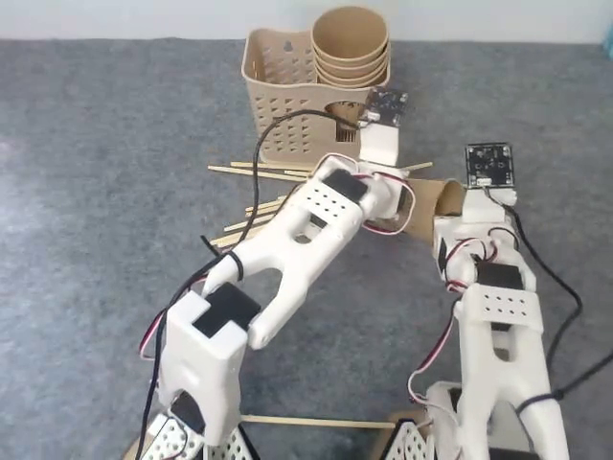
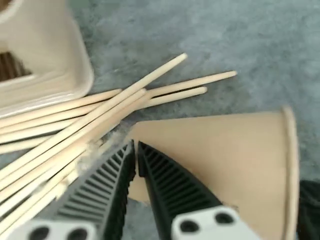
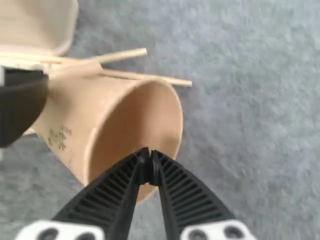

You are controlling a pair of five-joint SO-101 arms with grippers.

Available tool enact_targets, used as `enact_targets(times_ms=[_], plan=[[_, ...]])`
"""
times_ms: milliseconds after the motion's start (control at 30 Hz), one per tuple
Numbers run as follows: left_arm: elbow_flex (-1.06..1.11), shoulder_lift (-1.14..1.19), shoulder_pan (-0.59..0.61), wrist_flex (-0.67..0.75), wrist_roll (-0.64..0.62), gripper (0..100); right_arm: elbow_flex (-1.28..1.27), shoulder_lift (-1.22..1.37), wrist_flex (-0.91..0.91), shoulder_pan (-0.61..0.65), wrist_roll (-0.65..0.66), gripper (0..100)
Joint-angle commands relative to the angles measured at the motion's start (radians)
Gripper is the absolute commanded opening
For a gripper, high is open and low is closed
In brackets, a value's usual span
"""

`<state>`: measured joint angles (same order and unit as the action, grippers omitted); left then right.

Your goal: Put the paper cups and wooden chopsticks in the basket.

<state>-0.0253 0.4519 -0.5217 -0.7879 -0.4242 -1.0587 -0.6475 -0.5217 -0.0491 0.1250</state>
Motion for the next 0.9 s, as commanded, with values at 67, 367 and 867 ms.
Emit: enact_targets(times_ms=[67, 367, 867], plan=[[-0.019, -0.005, 0.008, -0.055, -0.006, 1, 0.086, -0.081, 0.018, 0.077, -0.011, 0.9], [0.044, -0.012, 0.04, -0.063, -0.006, 1, 0.219, -0.008, -0.022, 0.179, -0.012, 1.1], [0.064, -0.009, 0.041, -0.097, -0.012, 1, 0.281, 0.091, -0.065, 0.193, -0.014, 1.1]])
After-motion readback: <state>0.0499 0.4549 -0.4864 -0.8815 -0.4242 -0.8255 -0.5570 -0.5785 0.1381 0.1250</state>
